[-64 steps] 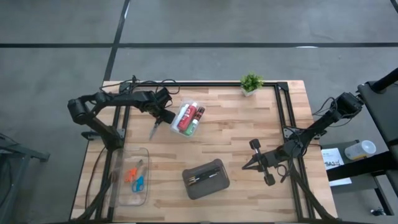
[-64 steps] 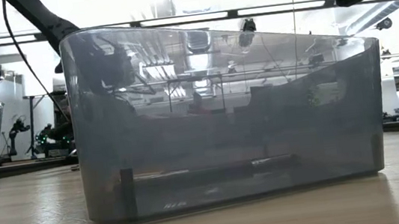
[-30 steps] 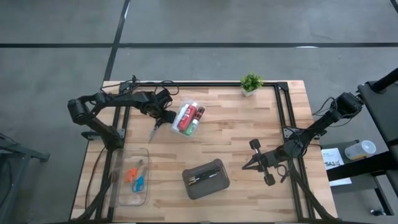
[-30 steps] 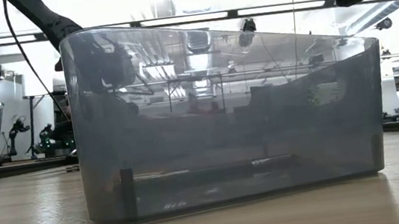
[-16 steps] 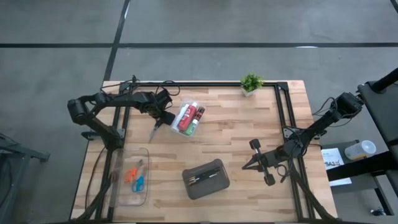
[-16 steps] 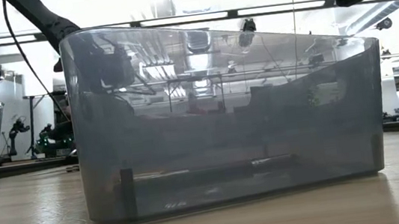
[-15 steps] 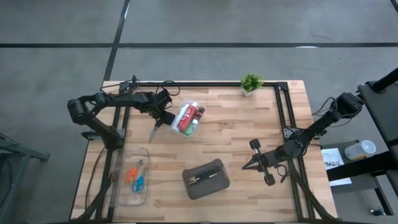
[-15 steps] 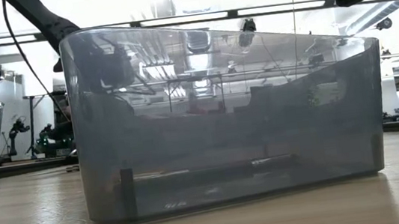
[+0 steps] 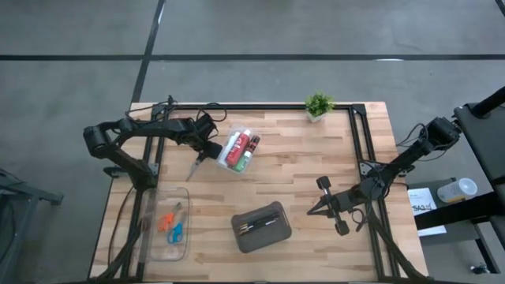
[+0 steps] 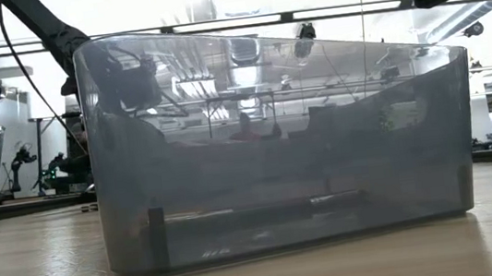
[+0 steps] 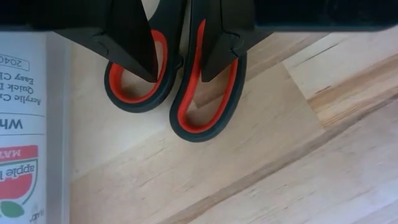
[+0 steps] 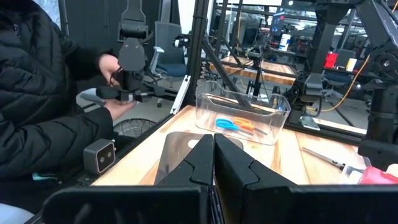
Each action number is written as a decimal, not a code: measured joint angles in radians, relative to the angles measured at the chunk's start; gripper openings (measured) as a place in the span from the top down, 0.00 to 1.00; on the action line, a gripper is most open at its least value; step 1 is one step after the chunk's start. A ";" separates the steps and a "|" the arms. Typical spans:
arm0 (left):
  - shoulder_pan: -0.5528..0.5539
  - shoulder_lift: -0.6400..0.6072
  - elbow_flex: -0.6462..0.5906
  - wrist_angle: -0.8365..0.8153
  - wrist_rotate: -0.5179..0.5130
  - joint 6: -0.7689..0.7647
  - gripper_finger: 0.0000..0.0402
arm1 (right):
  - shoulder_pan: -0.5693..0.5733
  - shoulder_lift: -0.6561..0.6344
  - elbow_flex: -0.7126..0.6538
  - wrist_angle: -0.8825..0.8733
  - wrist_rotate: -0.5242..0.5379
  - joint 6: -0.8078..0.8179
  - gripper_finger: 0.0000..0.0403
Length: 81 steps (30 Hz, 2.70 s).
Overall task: Pick & Place Paint Supplies
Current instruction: Put the black scissors into the bottom transparent bin
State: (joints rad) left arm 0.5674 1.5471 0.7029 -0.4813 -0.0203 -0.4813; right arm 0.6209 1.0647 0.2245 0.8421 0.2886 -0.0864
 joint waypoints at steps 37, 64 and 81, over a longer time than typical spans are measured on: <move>0.001 0.006 0.019 -0.051 -0.044 -0.129 0.67 | 0.000 0.000 0.000 0.000 0.000 0.000 0.98; 0.008 0.003 0.012 -0.064 -0.059 -0.519 0.75 | 0.000 0.000 0.000 0.000 0.000 0.000 0.98; 0.017 -0.063 0.007 -0.116 -0.067 -0.544 0.75 | 0.001 0.000 0.000 0.000 0.000 0.000 0.98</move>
State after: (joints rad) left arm 0.5842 1.4838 0.7097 -0.5969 -0.0873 -1.0256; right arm 0.6216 1.0649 0.2241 0.8421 0.2886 -0.0864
